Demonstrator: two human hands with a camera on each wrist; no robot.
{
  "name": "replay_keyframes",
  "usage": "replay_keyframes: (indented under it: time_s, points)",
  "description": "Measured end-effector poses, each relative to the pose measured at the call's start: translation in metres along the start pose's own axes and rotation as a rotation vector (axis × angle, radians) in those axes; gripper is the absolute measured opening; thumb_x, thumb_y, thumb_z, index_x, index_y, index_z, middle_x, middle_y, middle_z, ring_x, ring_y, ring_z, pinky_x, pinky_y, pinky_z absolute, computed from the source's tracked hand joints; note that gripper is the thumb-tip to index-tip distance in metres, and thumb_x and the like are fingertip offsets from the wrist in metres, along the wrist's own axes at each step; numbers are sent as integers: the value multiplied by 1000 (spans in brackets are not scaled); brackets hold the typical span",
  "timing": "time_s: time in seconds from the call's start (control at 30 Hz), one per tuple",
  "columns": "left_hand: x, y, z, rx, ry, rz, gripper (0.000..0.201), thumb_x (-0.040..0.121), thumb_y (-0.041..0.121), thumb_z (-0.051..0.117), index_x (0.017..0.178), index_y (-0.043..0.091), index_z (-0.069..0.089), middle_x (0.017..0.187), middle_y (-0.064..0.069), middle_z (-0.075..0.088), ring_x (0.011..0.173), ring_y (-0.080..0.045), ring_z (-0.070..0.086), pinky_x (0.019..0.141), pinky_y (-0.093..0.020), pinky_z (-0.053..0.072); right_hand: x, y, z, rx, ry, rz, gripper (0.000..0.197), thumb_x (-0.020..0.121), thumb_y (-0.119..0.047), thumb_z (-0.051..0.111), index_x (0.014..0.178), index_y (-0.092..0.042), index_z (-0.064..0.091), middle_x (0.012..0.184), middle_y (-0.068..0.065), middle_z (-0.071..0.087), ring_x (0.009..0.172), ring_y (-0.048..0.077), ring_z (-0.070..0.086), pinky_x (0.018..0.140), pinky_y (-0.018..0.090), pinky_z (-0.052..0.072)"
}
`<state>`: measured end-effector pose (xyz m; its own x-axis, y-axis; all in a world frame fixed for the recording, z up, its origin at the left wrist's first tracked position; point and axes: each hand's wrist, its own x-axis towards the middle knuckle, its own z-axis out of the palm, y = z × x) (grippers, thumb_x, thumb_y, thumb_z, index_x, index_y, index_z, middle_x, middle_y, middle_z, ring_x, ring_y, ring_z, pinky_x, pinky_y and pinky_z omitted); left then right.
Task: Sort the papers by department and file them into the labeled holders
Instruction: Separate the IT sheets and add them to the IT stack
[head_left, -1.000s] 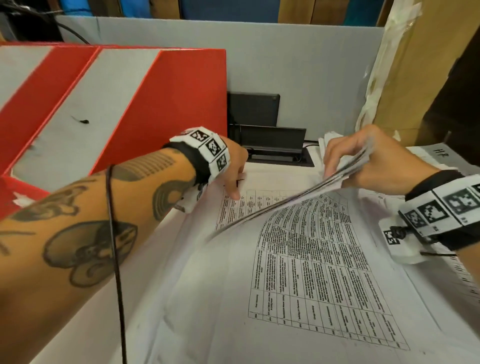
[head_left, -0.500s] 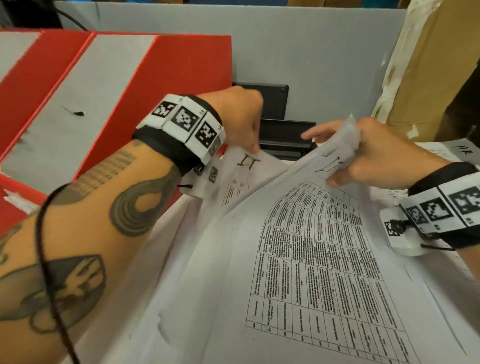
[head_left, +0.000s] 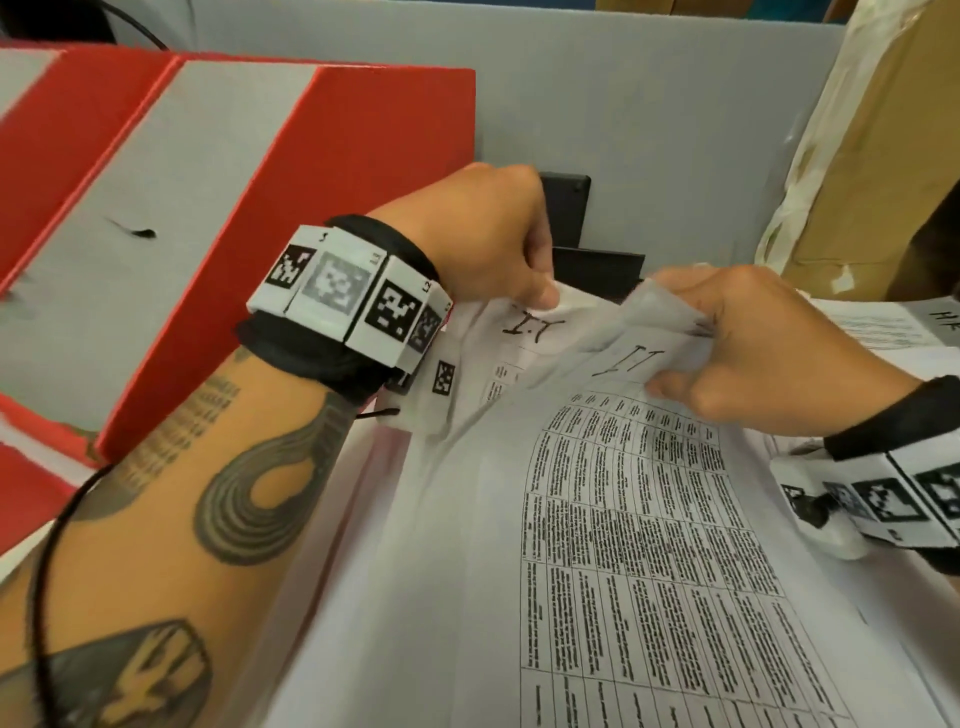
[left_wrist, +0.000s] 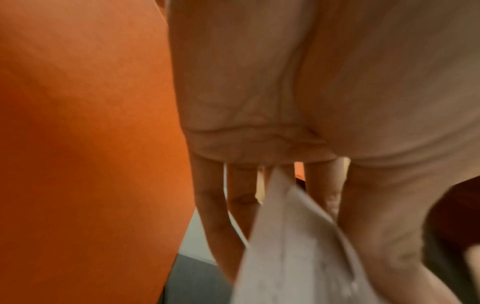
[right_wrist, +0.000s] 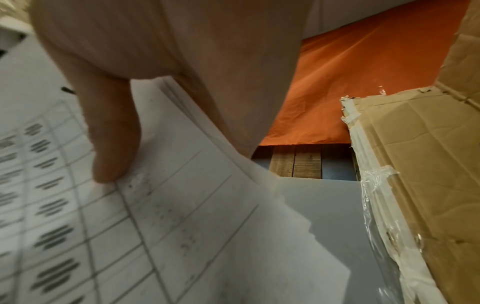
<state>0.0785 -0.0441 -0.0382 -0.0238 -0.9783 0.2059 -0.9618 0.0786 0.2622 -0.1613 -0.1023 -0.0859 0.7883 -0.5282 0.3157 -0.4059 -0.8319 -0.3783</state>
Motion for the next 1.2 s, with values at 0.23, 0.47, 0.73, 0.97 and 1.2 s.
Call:
replay_keyframes:
  time_s: [0.23,0.47,0.73,0.97,1.2]
  points:
    - [5,-9,4,-72,59,-1,6,87,30,81,90,29,76,86,15,71,85,-3,67,79,-26,55,2,-5,4,-120,-60,53,46,72,-13,86,115,-29,76,123,-27,58,110,5,61,91,24,51]
    - [-3,-4,-3,-245,23,23,43,64,29,97,99,31,73,82,8,78,71,-4,72,70,-25,57,2,-5,4,-112,-75,85,55,76,-17,87,128,-29,70,130,-28,54,115,0,54,85,6,40]
    - [-7,2,-4,-307,30,24,44,59,32,98,96,25,75,78,7,78,71,-11,75,74,-35,62,-1,-7,4,-23,-3,76,31,78,-16,86,106,-24,79,106,-18,72,100,8,67,88,37,59]
    - [-7,1,-4,-344,12,42,44,61,31,98,97,24,75,76,7,78,65,-9,74,62,-25,60,2,-14,9,-76,-5,32,44,79,-20,86,118,-36,77,122,-27,65,111,8,54,100,38,46]
    - [-10,2,-7,-394,-39,65,41,66,27,94,102,22,75,75,8,78,66,-8,74,60,-17,55,2,-10,10,-42,-1,68,37,80,-20,86,115,-27,79,116,-23,69,109,3,63,95,29,55]
